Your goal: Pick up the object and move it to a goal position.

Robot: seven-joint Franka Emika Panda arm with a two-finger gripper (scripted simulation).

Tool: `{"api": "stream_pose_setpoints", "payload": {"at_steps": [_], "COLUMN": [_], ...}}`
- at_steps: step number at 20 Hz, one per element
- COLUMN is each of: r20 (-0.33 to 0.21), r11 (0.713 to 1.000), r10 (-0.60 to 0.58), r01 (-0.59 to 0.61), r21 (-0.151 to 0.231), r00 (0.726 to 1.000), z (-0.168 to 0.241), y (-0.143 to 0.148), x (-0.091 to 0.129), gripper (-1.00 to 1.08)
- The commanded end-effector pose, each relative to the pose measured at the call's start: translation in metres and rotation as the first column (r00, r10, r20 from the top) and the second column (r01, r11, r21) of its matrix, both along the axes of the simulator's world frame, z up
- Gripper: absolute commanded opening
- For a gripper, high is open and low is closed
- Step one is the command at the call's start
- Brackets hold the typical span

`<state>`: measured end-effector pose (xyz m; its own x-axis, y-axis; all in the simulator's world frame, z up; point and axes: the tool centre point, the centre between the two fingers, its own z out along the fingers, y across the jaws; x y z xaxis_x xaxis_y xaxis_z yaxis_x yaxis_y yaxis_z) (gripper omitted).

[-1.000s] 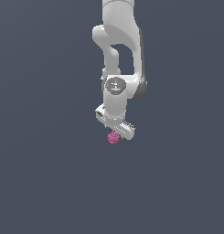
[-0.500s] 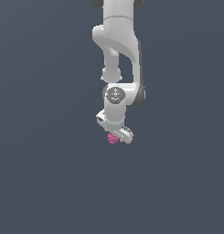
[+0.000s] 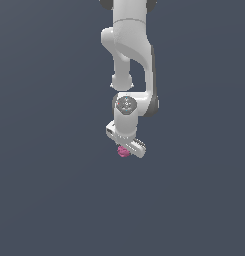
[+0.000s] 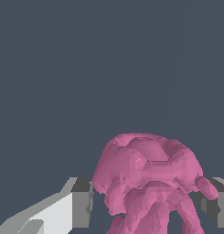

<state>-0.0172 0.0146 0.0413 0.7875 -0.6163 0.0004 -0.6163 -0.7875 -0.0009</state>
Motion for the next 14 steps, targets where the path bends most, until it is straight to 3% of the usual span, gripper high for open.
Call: {"api": "stream_pose_setpoints", "payload": {"at_steps": [1,8,14], "r20": [-0.001,0.000,0.000], "r11": [1.000,1.000,1.000], "r10": [-0.001,0.000,-0.001], "r01": [0.000,0.000,0.001], "r21": [-0.001,0.000,0.001], "r00": [1.000,1.000,1.000], "z": [-0.001,0.004,0.021], "y": [-0.001,-0.008,-0.041], "x": [0.000,-0.003,-0.016], "gripper": [-1.00,-1.00,-1.00]}}
